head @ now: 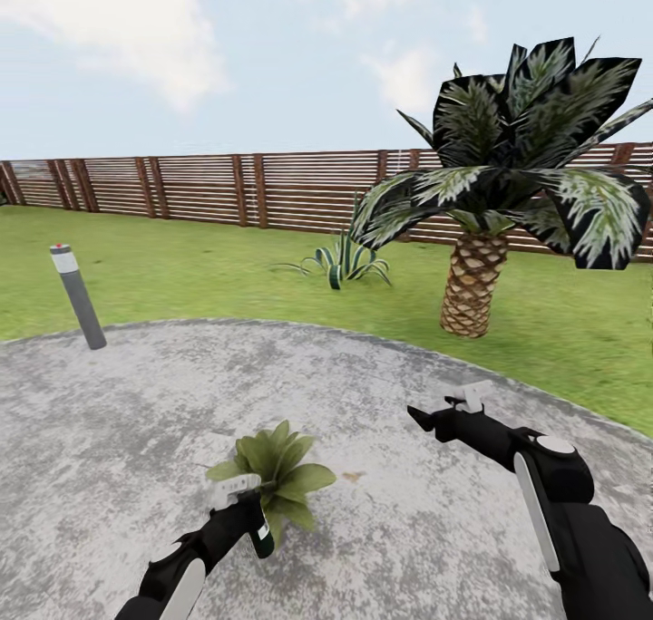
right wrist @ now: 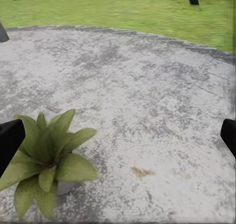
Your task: Pick up the pesticide atomizer in the garden and spray insectifuge to fully cover both potted plants in the garden.
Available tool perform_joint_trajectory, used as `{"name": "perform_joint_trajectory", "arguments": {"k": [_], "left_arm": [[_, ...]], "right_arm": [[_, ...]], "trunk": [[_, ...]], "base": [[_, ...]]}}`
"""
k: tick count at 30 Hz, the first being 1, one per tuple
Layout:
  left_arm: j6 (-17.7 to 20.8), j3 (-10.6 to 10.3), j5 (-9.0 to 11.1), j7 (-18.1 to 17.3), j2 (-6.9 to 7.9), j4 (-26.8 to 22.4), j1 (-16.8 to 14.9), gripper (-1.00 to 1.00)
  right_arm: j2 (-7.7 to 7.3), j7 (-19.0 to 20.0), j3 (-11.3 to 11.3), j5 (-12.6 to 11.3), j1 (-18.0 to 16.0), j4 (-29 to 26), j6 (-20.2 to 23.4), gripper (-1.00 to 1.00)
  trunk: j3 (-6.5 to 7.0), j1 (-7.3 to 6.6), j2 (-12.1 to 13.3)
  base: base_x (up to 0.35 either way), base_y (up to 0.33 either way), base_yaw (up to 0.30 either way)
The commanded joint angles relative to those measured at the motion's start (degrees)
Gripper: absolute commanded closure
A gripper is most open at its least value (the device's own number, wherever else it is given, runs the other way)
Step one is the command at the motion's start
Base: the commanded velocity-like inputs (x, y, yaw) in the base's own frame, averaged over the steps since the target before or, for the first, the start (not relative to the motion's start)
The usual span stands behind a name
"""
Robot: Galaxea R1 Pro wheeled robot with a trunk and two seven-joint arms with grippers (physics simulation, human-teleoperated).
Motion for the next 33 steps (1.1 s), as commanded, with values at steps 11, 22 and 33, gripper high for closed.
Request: {"name": "perform_joint_trajectory", "arguments": {"k": [11,22,33], "left_arm": [[0.9,-0.5,0.8,-1.0,-0.52,-1.5,-0.1,1.00],[6.6,-0.5,0.6,-19.0,0.21,-1.1,-0.9,1.00],[12.0,-6.9,-0.3,-38.3,0.13,9.1,-7.6,1.00]], "right_arm": [[-0.06,0.5,1.0,0.3,-3.2,0.0,12.2,-1.00],[-5.70,16.8,10.3,0.5,-3.4,0.0,18.9,-1.00],[-7.98,22.1,12.2,0.5,-3.1,0.2,17.0,-1.00]], "trunk": [[0.58,-0.01,0.0],[0.66,-0.01,0.0],[0.67,-0.01,0.0]], "base": [[0.000,-0.150,-0.004],[0.000,0.000,0.000],[0.000,0.000,0.000]]}}
